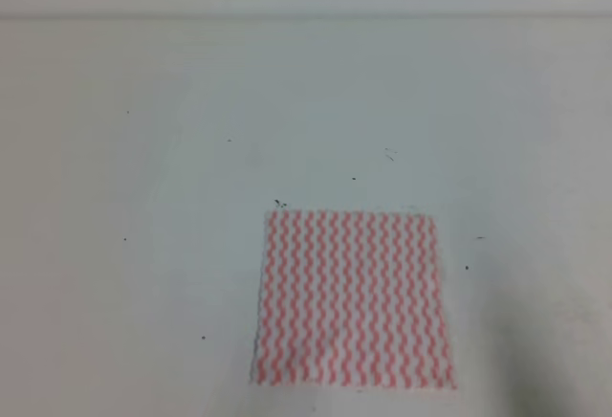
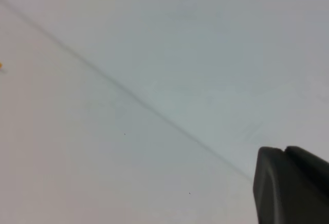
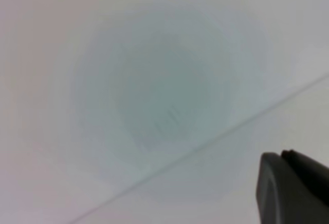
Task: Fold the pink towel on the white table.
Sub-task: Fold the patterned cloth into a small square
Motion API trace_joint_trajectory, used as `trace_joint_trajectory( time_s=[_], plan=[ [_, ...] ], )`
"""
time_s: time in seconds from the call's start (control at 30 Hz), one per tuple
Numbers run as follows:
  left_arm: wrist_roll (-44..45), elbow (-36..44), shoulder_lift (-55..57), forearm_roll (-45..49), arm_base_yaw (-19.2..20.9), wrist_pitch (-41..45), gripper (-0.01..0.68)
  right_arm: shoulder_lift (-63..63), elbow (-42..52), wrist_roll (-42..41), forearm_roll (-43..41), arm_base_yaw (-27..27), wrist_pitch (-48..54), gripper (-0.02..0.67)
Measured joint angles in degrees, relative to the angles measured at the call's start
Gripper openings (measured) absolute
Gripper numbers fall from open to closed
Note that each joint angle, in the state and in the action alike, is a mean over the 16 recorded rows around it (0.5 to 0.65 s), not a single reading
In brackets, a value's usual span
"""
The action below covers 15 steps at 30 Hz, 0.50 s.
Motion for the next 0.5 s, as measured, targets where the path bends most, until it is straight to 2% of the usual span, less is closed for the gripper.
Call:
trace_joint_trajectory(
  time_s=[0.3,0.5],
  plan=[
    [1.05,-1.37,0.89,0.03,0.00,2.19,-0.006,0.58,-0.93,0.03,0.23,0.01,3.19,-0.018],
    [0.97,-6.46,6.46,-0.38,0.00,7.49,-0.006,4.07,-4.51,0.02,-0.05,0.01,9.89,-0.018]
  ],
)
